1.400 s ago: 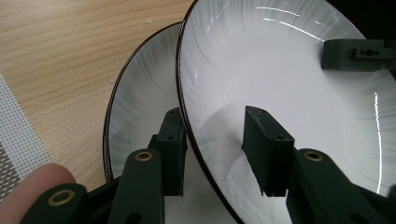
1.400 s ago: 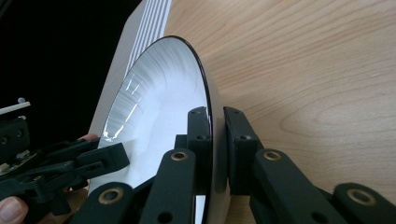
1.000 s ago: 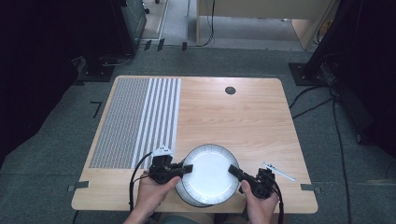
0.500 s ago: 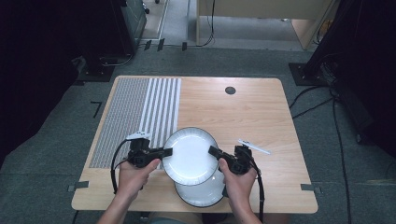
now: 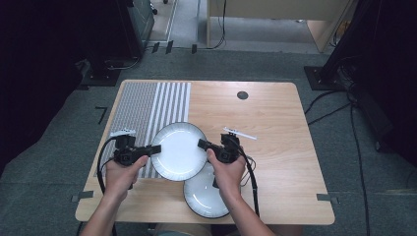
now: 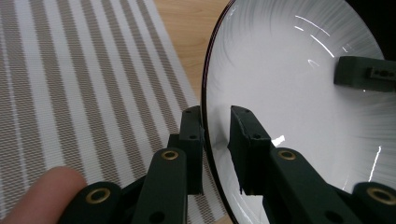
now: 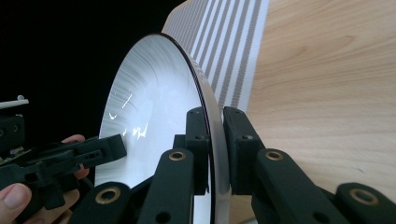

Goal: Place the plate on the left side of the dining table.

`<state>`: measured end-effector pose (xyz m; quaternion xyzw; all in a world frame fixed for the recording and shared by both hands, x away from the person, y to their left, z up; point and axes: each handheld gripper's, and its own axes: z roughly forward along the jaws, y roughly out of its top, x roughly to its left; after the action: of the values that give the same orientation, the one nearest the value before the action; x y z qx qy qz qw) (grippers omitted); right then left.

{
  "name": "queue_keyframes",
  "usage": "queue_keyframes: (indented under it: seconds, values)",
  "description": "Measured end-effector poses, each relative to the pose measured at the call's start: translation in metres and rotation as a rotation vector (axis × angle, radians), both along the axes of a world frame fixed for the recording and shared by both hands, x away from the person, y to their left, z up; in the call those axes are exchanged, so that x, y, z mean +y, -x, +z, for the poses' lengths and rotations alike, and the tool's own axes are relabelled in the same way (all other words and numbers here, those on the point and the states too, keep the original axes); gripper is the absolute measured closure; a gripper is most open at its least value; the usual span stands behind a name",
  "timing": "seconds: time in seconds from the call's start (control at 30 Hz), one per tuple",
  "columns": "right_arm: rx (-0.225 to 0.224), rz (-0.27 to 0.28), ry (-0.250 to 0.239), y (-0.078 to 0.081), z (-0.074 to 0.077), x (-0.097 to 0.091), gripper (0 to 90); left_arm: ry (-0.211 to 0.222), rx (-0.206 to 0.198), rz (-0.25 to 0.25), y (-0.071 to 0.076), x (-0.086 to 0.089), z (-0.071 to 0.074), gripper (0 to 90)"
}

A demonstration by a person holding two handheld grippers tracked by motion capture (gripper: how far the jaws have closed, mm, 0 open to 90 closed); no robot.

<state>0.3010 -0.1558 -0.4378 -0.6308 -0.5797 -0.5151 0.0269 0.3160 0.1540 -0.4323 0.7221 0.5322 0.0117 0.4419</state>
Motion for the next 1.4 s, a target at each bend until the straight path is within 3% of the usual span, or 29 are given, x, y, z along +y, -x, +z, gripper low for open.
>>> queue_keyframes:
  seconds: [0.4,0.77,1.4]
  values:
    - [0.033,0.032,-0.011,-0.040,-0.006,0.043,80.8,-0.020,0.024,0.062,-0.025,0.040,-0.003,76.7]
    - [0.053,0.038,0.011,-0.073,-0.010,0.078,80.1,-0.028,0.052,0.099,-0.049,0.071,-0.011,77.0]
    - [0.083,0.005,0.034,-0.125,-0.029,0.121,79.0,-0.017,0.127,0.180,-0.103,0.104,-0.034,78.1]
